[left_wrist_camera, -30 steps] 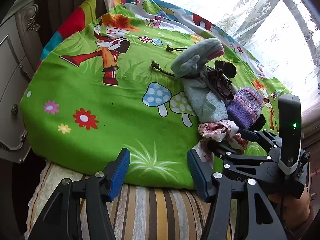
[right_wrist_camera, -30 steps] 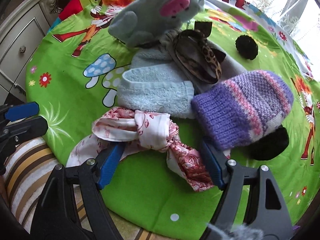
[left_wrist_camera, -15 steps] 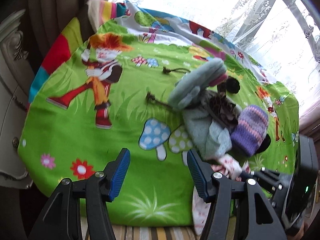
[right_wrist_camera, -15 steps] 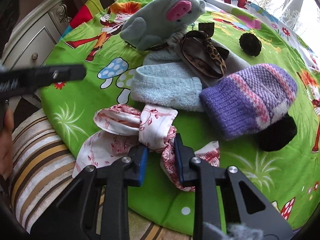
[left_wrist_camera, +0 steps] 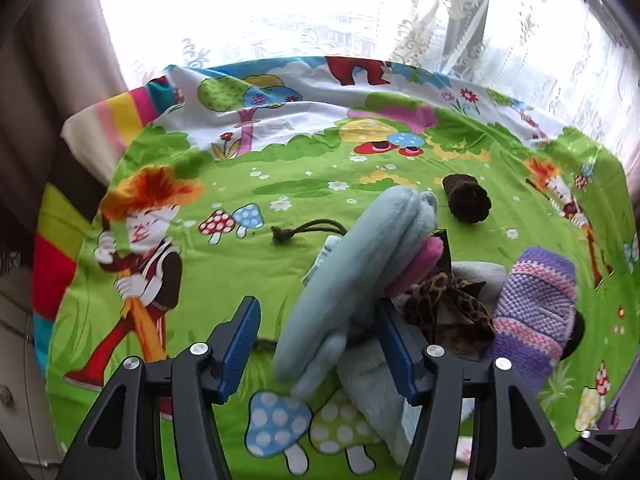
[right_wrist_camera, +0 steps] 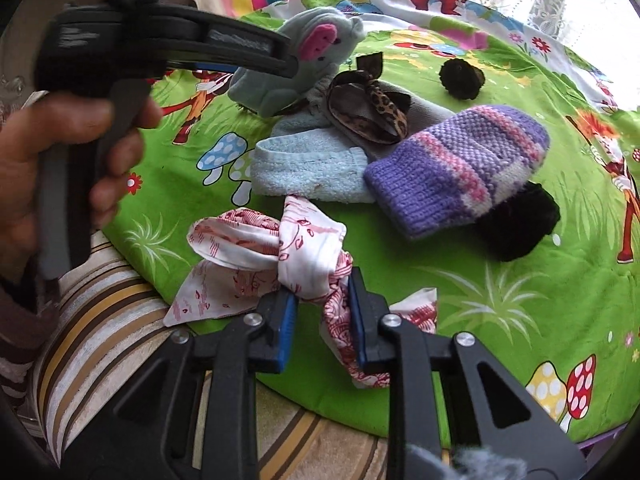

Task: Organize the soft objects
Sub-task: 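Grasp the grey elephant plush with the left tool while the right tool grasps the pink-white scarf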

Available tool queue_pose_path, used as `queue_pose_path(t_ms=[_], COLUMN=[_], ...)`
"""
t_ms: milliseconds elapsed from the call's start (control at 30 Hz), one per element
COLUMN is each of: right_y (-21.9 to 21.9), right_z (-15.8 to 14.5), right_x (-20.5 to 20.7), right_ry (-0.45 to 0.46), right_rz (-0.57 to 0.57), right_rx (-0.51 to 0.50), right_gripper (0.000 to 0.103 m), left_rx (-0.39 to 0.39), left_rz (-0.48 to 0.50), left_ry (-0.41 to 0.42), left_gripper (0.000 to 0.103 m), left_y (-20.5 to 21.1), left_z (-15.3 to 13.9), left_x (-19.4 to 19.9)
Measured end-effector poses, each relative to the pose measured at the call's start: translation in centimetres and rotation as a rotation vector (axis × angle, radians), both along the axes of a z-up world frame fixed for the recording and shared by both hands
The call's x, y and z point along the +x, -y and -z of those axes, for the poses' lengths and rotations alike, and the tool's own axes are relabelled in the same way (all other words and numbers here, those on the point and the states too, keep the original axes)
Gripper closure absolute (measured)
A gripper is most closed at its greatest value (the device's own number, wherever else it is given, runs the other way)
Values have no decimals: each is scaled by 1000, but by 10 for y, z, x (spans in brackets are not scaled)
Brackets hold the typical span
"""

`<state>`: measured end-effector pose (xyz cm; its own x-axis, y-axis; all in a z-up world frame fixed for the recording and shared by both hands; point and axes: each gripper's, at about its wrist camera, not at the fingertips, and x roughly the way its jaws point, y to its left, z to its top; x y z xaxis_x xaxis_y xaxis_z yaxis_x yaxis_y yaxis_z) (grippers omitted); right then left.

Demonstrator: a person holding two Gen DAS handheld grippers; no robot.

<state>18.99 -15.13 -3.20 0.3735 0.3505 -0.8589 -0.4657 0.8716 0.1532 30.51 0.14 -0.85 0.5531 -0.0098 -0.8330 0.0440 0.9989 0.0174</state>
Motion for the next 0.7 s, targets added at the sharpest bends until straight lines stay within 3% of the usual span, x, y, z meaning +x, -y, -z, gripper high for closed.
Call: queue_pose_path(t_ms=[67, 100, 200, 333, 700], right_y=[4, 6, 12, 19, 29], right_z=[-3, -4, -6, -9, -16], right_x=[-2, -3, -5, -8, -25], right_ry=[3, 5, 8, 12, 29], right_rz=[13, 19, 36, 58, 89], right_rx=[9, 11, 16, 19, 23], right_gripper=[75, 75, 75, 75, 75], left_rx=[17, 11, 15, -42, -189], left_rz=[14, 22, 34, -3, -153], left_ry=[-9, -10, -26, -13, 29], left_gripper=[43, 49, 84, 89, 90], left_y=[4, 5, 8, -3, -44], left_z=[8, 11, 19, 16, 4], left_x=[8, 10, 13, 0, -63])
